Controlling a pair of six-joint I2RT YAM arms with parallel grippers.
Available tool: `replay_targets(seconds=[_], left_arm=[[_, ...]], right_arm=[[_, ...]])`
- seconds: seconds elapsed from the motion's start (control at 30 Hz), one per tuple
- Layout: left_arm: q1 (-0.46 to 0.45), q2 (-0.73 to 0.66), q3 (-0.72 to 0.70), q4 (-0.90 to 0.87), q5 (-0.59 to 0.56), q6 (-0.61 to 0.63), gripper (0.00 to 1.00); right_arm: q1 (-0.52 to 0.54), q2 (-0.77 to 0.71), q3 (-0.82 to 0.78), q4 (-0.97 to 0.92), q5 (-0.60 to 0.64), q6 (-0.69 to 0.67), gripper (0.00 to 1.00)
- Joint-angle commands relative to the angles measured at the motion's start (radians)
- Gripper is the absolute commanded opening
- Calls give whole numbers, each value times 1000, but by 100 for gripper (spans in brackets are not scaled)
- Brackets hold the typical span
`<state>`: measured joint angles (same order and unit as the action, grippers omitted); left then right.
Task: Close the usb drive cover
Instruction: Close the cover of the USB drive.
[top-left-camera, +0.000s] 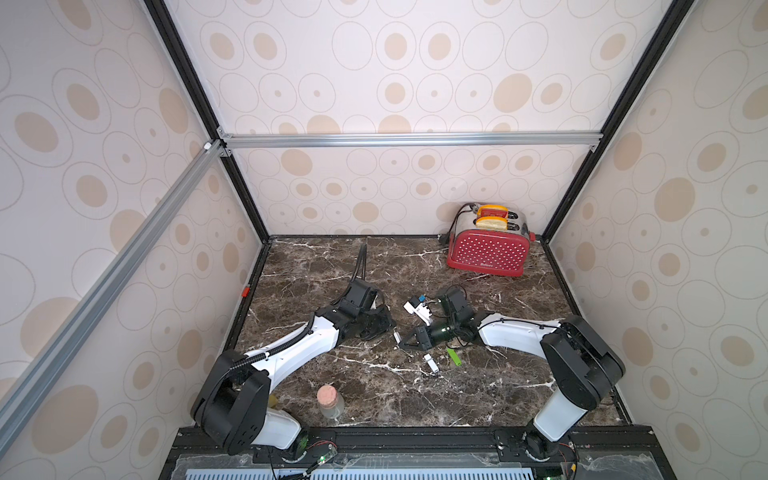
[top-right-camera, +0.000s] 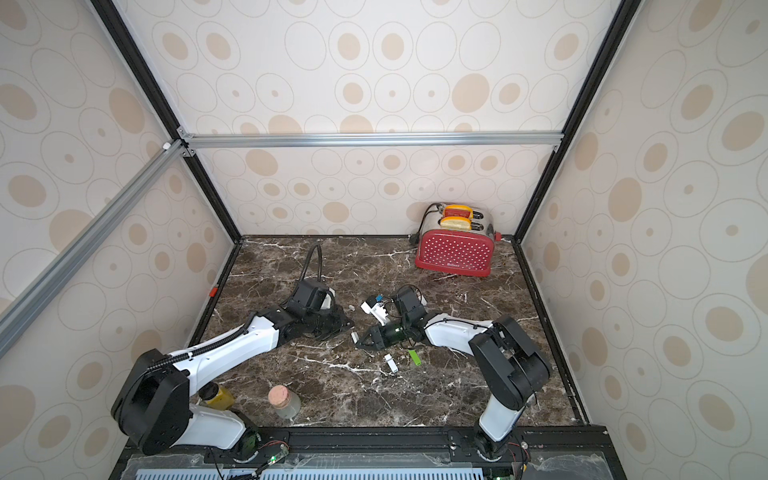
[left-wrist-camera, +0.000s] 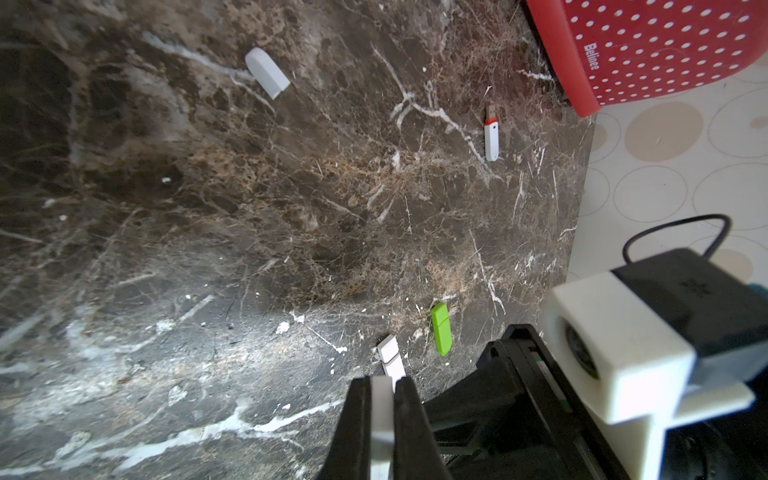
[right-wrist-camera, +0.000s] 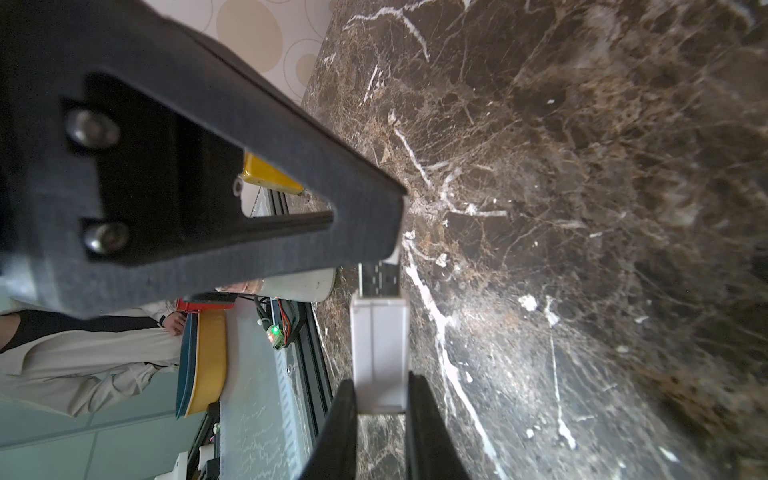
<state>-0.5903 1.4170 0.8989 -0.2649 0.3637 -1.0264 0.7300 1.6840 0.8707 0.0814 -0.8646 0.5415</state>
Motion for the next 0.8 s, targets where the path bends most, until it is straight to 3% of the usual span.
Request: replay_targets(seconds=[0.0, 0.77], left_arm=[[-12, -12, 1, -11, -16, 22, 0], [-49, 8, 6, -26, -61, 32, 0]], right_arm=[[4, -9, 19, -6, 4, -9, 0], [4, -32, 20, -9, 4, -1, 0]])
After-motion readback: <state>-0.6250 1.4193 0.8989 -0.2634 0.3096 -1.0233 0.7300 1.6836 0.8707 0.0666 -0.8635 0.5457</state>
